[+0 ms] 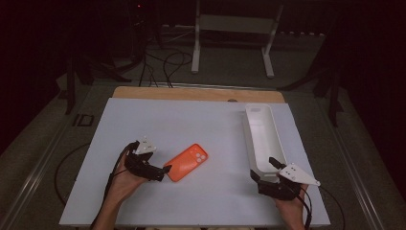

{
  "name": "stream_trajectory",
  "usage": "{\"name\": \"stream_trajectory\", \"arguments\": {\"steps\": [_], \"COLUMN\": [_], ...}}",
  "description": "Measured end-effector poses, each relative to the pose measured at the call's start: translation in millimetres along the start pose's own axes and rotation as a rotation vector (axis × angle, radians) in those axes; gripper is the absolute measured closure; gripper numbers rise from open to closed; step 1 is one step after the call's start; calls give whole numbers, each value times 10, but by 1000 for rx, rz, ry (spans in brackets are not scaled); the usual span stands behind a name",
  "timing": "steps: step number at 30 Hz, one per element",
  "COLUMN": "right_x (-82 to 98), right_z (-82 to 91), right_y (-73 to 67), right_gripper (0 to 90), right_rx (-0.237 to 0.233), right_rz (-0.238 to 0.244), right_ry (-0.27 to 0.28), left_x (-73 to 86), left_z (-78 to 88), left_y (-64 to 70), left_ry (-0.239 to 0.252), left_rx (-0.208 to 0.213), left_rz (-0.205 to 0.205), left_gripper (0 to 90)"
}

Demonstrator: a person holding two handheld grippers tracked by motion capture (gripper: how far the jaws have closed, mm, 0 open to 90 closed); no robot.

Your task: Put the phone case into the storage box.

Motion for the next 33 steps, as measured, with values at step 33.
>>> {"name": "stream_trajectory", "arguments": {"steps": [33], "right_x": [13], "right_z": [3], "right_y": [8], "right_gripper": [137], "right_rx": [3], "right_rz": [-2], "right_ry": [-5], "left_x": [84], "left_z": [-464], "left_y": [186], "left_ry": [-165], "left_rx": [29], "left_rz": [-55], "left_gripper": [0]}}
Point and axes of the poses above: each handheld gripper's, and its own axes: z roughly backward along the jaws, x roughly out of its underside, y roughly to its right, the point moved 8 cm from there along -z, roughly forward along the jaws, and after that the axes turned 5 degrees about x, right-handed, at the moved point
